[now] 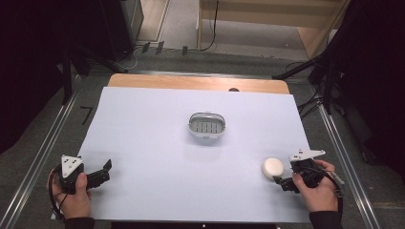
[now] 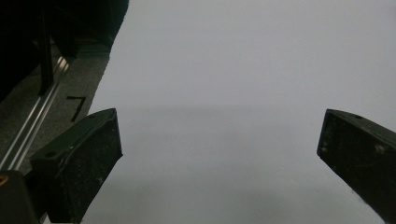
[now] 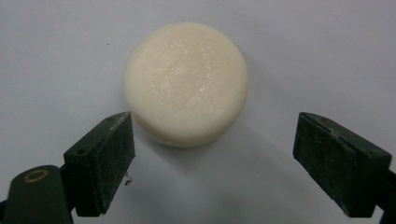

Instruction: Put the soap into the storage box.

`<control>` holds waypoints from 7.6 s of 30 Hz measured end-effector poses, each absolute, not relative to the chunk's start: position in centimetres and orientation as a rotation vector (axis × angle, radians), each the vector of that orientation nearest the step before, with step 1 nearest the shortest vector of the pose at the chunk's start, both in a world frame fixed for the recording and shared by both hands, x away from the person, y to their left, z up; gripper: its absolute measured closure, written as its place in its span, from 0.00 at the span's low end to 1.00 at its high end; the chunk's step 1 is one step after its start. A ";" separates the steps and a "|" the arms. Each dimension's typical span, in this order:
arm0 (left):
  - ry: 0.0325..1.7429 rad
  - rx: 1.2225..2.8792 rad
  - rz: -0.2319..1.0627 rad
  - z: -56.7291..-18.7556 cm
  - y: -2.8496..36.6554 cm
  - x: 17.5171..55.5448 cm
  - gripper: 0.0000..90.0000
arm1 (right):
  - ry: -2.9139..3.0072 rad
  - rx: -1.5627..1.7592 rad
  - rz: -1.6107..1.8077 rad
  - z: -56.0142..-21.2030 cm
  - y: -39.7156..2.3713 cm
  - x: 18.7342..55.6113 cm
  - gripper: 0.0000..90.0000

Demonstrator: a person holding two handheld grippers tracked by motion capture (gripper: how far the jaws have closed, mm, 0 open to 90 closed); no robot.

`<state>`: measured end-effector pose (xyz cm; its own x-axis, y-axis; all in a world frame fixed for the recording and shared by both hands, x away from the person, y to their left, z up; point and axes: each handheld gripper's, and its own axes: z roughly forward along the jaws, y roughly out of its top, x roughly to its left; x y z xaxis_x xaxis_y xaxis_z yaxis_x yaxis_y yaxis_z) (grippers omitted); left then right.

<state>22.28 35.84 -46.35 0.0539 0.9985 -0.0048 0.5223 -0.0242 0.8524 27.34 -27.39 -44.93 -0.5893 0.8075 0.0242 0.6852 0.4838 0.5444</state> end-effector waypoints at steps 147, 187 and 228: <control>1.536 1.637 0.835 -46.3 36.0 22.2 0.00 | 2.659 1.137 0.609 -41.7 -16.2 34.4 0.27; 1.537 1.620 0.827 -46.3 36.1 22.2 0.00 | 2.698 1.041 0.646 -40.4 -11.8 36.4 0.27; 1.535 1.621 0.825 -46.3 36.1 22.2 0.00 | 2.713 0.967 0.671 -38.3 -8.7 38.6 0.27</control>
<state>22.21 36.11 -46.34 0.0753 0.9964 -0.0381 0.5179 -0.0064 0.8554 38.57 -8.69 -38.26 -0.7708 0.6368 -0.0211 0.5535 0.6856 0.4729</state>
